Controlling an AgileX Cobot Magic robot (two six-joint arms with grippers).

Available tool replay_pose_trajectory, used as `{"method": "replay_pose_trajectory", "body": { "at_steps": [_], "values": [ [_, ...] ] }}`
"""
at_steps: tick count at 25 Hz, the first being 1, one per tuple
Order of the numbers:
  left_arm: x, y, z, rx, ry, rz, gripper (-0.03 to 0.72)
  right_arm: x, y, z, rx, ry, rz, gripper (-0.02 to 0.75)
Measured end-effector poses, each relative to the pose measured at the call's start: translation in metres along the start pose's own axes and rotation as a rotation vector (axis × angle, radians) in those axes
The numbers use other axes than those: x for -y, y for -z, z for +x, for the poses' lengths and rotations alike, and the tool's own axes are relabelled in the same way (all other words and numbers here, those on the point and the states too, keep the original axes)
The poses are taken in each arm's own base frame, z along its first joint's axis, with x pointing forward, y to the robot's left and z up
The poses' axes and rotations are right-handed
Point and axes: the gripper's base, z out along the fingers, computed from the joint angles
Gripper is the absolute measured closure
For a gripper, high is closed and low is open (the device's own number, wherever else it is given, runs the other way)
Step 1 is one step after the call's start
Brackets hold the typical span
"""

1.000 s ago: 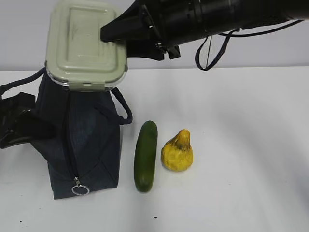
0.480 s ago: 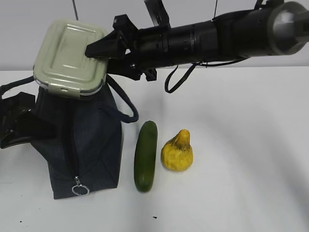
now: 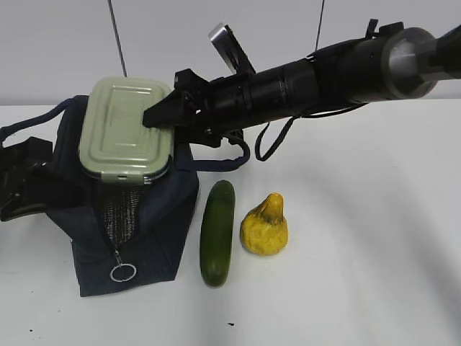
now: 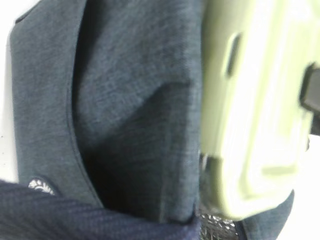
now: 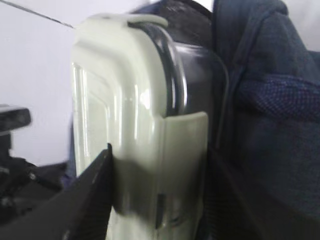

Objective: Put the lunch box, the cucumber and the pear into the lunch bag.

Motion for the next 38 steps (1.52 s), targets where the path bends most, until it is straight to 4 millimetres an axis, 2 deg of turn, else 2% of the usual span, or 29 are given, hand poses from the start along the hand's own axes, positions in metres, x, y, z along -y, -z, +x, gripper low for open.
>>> {"method": "replay_pose_trajectory", "body": {
  "at_steps": [7,14,19,23,26,30,34,38],
  "values": [
    [0.001,0.0,-0.001,0.006,0.01,0.006,0.706,0.012,0.0,0.015,-0.154,0.045,0.145,0.343],
    [0.001,0.0,-0.001,0.008,0.017,0.012,0.706,0.01,-0.011,0.018,-0.134,0.063,0.218,0.342],
    [0.001,0.0,0.0,0.004,0.019,0.017,0.706,0.01,-0.028,0.017,-0.148,0.084,0.208,0.329],
    [0.002,0.0,0.0,0.002,0.019,0.02,0.706,0.0,-0.039,0.015,-0.159,0.136,0.191,0.279],
    [0.002,0.0,0.0,0.002,0.02,0.021,0.706,-0.007,-0.038,0.008,-0.167,0.185,0.199,0.233],
    [0.002,0.0,0.0,0.0,0.022,0.025,0.706,-0.014,-0.036,0.001,-0.205,0.244,0.225,0.215],
    [0.002,0.0,0.0,-0.001,0.019,0.028,0.706,-0.026,-0.028,-0.01,-0.264,0.338,0.262,0.214],
    [0.002,0.0,0.0,-0.001,0.016,0.028,0.706,-0.05,-0.007,-0.028,-0.294,0.462,0.353,0.214]
  ]
}}
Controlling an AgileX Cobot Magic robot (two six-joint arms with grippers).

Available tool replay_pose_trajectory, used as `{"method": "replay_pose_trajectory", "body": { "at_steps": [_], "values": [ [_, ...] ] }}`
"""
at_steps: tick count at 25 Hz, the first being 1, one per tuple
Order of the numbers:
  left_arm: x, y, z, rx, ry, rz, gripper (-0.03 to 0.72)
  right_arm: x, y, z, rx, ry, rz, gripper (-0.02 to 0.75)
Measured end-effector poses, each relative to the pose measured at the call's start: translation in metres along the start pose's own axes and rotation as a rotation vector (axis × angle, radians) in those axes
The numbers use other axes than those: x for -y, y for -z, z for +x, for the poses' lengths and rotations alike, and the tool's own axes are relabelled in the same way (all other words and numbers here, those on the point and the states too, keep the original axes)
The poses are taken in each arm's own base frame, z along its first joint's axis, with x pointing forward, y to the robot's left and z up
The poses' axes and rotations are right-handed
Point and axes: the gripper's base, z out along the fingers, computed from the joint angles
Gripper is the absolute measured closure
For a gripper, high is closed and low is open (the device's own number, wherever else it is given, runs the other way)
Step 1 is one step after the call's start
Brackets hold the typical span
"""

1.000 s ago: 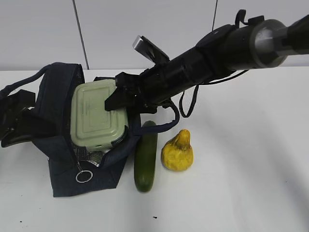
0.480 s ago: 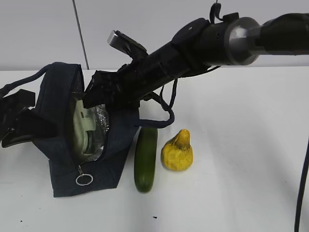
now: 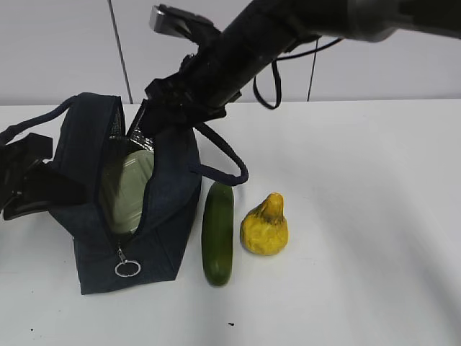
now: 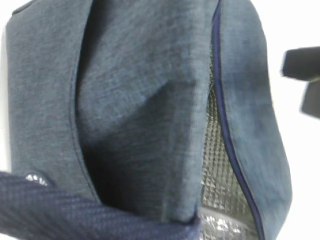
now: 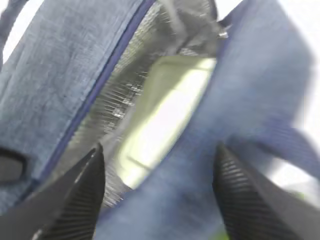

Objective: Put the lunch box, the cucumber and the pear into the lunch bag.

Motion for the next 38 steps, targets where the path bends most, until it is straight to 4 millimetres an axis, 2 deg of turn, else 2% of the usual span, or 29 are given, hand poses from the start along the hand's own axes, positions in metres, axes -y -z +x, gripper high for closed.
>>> {"method": "replay_pose_trajectory", "body": {
  "at_steps": [3,5,10,17,21,28,35,38],
  "values": [
    [0.0,0.0,0.0,0.0,0.0,0.0,0.706,0.003,0.032,-0.006,-0.035,0.02,0.12,0.214],
    [0.0,0.0,0.0,0.0,0.0,0.0,0.706,0.012,0.053,-0.002,-0.089,-0.007,0.21,0.214],
    [0.0,0.0,0.0,0.0,0.0,0.0,0.706,0.037,0.076,0.014,-0.221,-0.122,0.316,0.216],
    [0.0,0.0,0.0,0.001,0.0,-0.001,0.706,0.04,0.073,0.02,-0.25,-0.156,0.33,0.235],
    [0.0,0.0,0.0,-0.001,0.0,0.001,0.706,0.044,0.063,0.04,-0.325,-0.193,0.319,0.237],
    [0.0,0.0,0.0,-0.003,0.0,0.003,0.706,0.031,0.067,0.073,-0.417,-0.221,0.305,0.259],
    [0.0,0.0,0.0,-0.003,0.0,0.003,0.706,0.016,0.049,0.08,-0.471,-0.195,0.272,0.26],
    [0.0,0.0,0.0,-0.003,0.0,0.003,0.706,0.019,0.042,0.083,-0.489,-0.2,0.27,0.26]
  ]
}}
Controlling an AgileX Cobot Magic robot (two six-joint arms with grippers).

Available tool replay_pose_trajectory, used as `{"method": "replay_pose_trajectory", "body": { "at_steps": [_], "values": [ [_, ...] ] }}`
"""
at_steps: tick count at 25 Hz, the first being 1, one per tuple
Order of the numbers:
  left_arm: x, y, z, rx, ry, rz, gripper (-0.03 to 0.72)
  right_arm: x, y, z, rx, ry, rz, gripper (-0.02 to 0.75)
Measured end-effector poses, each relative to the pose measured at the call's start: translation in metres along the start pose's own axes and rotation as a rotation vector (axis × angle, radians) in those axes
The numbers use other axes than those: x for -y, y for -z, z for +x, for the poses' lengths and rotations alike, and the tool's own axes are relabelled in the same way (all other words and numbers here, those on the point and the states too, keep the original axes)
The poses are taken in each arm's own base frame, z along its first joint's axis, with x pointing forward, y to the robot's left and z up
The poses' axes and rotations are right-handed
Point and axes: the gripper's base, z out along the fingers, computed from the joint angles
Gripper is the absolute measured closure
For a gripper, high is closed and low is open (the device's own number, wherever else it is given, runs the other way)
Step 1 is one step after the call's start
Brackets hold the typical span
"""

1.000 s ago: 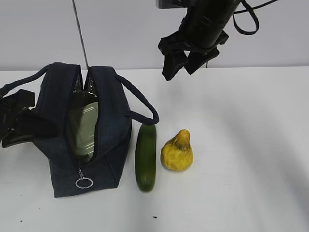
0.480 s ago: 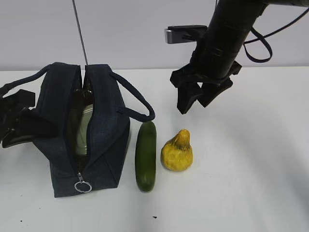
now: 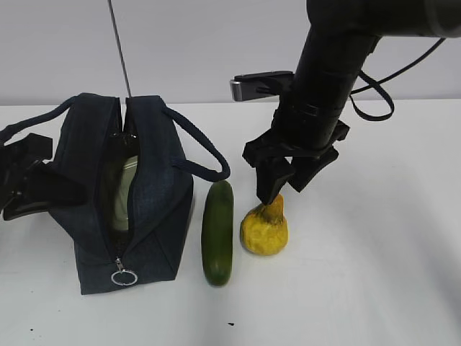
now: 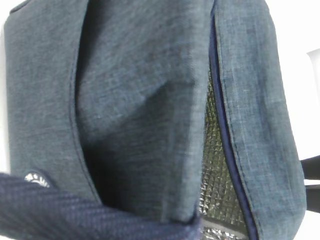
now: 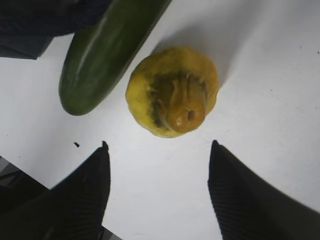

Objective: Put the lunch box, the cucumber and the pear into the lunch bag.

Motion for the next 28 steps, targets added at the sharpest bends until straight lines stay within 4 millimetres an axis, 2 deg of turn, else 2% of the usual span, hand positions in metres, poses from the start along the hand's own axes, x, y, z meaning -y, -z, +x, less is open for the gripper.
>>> {"method": "replay_pose_trajectory", "body": {
  "at_steps": [8,12,14,19,21,28],
  "values": [
    [0.0,0.0,0.0,0.0,-0.001,-0.001,0.706,0.009,-0.032,-0.005,-0.066,-0.005,-0.004,0.261],
    [0.0,0.0,0.0,0.0,-0.001,-0.002,0.706,0.011,-0.041,-0.009,-0.054,-0.002,0.003,0.274],
    [0.0,0.0,0.0,0.0,-0.001,-0.002,0.706,0.012,-0.041,-0.01,-0.041,-0.001,0.006,0.313],
    [0.0,0.0,0.0,0.0,-0.002,-0.003,0.706,0.013,-0.045,-0.011,-0.047,0.015,0.005,0.474],
    [0.0,0.0,0.0,0.0,-0.002,-0.003,0.706,0.013,-0.045,-0.011,-0.047,0.017,0.005,0.511],
    [0.0,0.0,0.0,0.0,-0.002,-0.003,0.707,0.013,-0.037,-0.016,-0.046,0.039,0.023,0.529]
  ]
}}
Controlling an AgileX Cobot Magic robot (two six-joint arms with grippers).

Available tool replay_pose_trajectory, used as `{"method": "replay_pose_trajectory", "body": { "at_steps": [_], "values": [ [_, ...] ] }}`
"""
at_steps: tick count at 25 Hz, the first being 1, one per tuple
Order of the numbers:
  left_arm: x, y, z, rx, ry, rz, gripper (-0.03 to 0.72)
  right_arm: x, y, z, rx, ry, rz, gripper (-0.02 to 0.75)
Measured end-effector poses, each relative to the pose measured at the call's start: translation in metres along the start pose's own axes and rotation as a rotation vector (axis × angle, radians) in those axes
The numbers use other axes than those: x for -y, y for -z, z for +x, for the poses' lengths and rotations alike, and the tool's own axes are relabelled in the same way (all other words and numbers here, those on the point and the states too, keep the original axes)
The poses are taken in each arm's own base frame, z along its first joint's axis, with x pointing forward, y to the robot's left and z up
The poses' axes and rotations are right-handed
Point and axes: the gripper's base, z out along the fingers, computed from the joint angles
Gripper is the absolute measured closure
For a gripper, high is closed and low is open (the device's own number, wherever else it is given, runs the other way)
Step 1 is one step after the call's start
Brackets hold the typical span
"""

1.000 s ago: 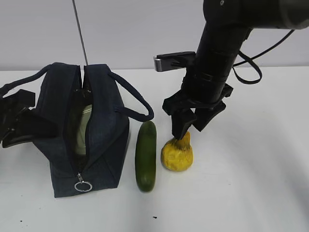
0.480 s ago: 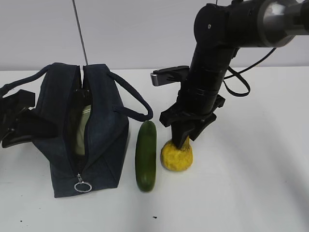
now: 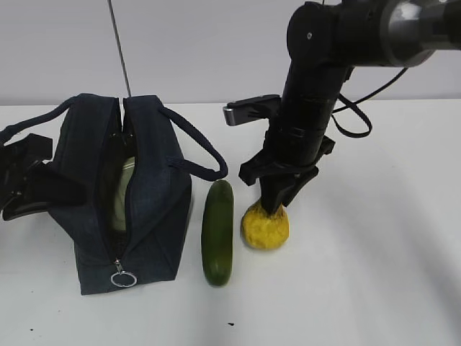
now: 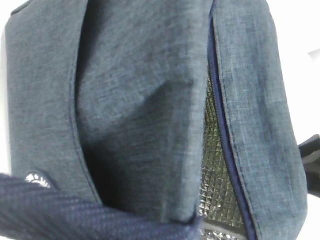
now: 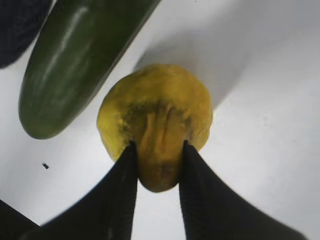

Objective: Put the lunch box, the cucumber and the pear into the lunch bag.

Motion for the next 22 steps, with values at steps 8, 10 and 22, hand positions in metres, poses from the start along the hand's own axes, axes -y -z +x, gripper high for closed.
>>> {"method": "replay_pose_trajectory", "body": {
  "at_steps": [8,10,22],
  "values": [
    [0.0,0.0,0.0,0.0,-0.002,0.0,0.707,0.011,0.053,-0.024,0.143,0.017,0.189,0.529],
    [0.0,0.0,0.0,-0.001,-0.003,-0.001,0.707,0.014,0.068,-0.03,0.187,0.015,0.243,0.529],
    [0.0,0.0,0.0,-0.004,-0.009,-0.004,0.707,-0.031,0.166,-0.05,0.571,0.084,-0.024,0.529]
  ]
}}
